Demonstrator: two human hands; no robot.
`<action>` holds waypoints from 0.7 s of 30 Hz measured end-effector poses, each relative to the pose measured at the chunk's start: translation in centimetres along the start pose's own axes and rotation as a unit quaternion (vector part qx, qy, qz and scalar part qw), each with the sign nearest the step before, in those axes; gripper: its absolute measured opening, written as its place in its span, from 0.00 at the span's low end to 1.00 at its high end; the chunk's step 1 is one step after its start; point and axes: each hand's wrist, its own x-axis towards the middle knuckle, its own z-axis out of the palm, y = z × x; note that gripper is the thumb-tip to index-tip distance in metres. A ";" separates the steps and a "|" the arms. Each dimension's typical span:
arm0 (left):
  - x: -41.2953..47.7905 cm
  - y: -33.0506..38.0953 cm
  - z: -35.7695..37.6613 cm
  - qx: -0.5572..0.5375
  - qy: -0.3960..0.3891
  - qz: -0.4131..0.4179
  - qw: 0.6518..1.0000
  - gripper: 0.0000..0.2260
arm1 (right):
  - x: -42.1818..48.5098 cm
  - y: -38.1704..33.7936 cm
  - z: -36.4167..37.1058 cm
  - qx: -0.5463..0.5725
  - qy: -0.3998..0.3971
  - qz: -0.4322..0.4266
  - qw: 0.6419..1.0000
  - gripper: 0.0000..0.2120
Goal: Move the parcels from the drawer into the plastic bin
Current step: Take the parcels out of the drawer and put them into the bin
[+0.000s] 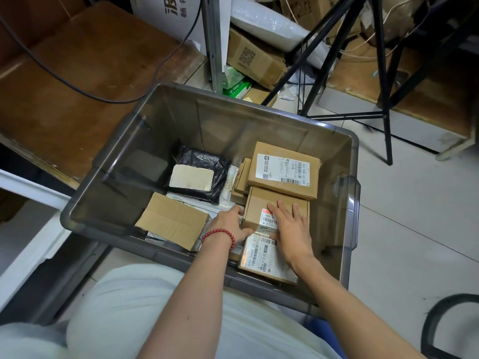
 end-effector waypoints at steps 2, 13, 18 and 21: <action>-0.2 0.2 -0.4 0.060 0.024 0.017 0.998 0.28 | 0.0 0.1 -0.3 -0.003 -0.002 0.004 1.000 0.36; -5.2 -1.6 -6.0 0.229 0.296 0.052 0.926 0.26 | 0.6 -3.7 -5.7 -0.163 0.001 -0.139 0.977 0.40; -10.0 -4.7 -8.8 0.201 0.378 -0.027 0.903 0.24 | 0.0 -9.9 -6.3 -0.181 0.056 -0.231 0.954 0.38; -13.9 -7.4 -10.3 0.171 0.413 -0.076 0.891 0.24 | -1.3 -14.0 -6.0 -0.179 0.057 -0.292 0.938 0.36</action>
